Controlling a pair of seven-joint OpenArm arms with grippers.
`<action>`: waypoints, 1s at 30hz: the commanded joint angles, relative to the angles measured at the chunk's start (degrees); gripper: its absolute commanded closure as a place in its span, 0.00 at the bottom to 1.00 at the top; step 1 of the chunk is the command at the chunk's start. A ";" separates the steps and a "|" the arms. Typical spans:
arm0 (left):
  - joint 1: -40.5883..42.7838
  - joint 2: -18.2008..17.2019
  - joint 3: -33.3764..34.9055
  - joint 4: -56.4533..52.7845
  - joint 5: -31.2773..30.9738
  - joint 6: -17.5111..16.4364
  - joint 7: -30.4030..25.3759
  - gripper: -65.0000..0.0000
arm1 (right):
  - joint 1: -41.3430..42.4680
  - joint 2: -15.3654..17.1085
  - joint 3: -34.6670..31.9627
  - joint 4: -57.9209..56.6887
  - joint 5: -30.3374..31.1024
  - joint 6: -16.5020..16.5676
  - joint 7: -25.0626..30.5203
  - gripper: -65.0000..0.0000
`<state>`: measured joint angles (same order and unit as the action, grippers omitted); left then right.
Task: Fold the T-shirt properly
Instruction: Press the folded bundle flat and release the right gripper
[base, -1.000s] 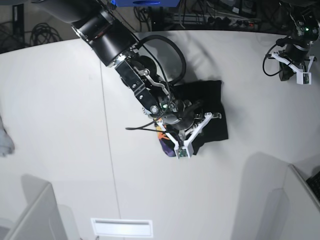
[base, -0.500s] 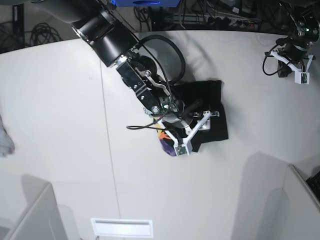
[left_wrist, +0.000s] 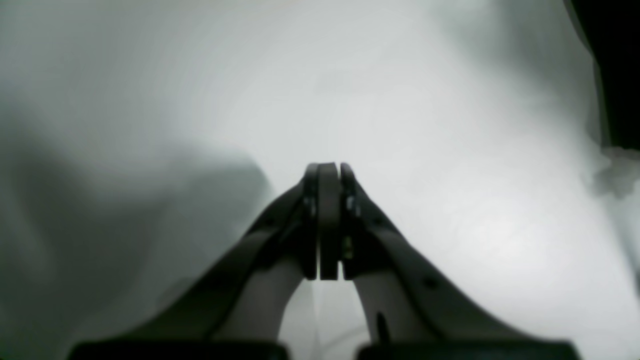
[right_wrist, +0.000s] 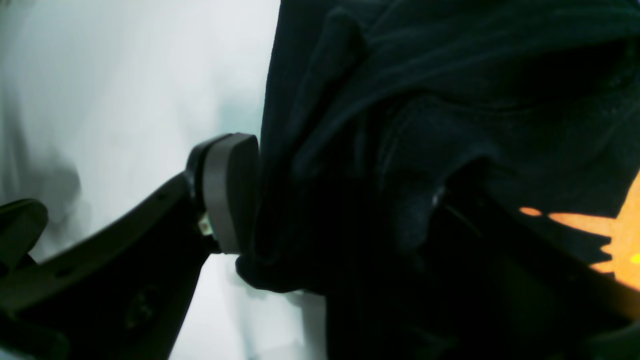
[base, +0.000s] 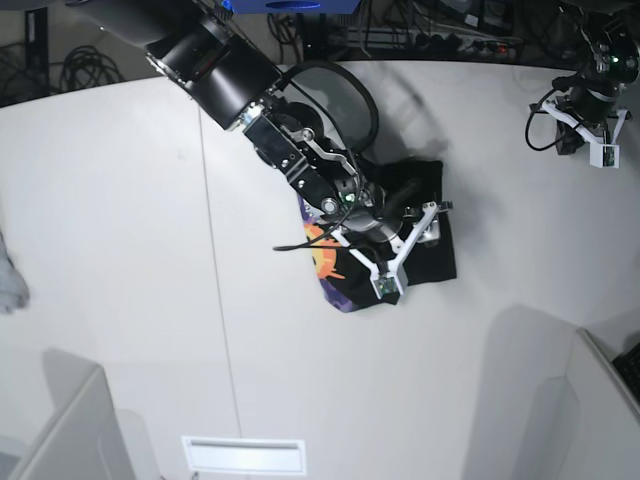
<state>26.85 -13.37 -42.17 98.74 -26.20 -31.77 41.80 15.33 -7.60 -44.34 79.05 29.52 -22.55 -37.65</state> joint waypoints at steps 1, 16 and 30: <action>0.09 -0.83 -0.51 1.00 -0.75 -0.27 -1.05 1.00 | 1.50 -0.98 -1.77 1.26 0.94 0.44 0.95 0.40; 0.18 -0.83 -0.60 1.09 -0.75 -0.27 -0.97 1.00 | 11.70 -0.89 -20.59 1.17 14.39 0.44 7.27 0.40; 0.45 2.51 -0.07 10.76 -0.75 -0.27 -0.79 1.00 | 1.24 10.80 1.92 15.59 14.31 0.44 7.27 1.00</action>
<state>27.20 -10.04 -41.82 108.77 -26.70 -32.40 41.89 15.27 3.57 -42.06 93.67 43.77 -22.33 -31.11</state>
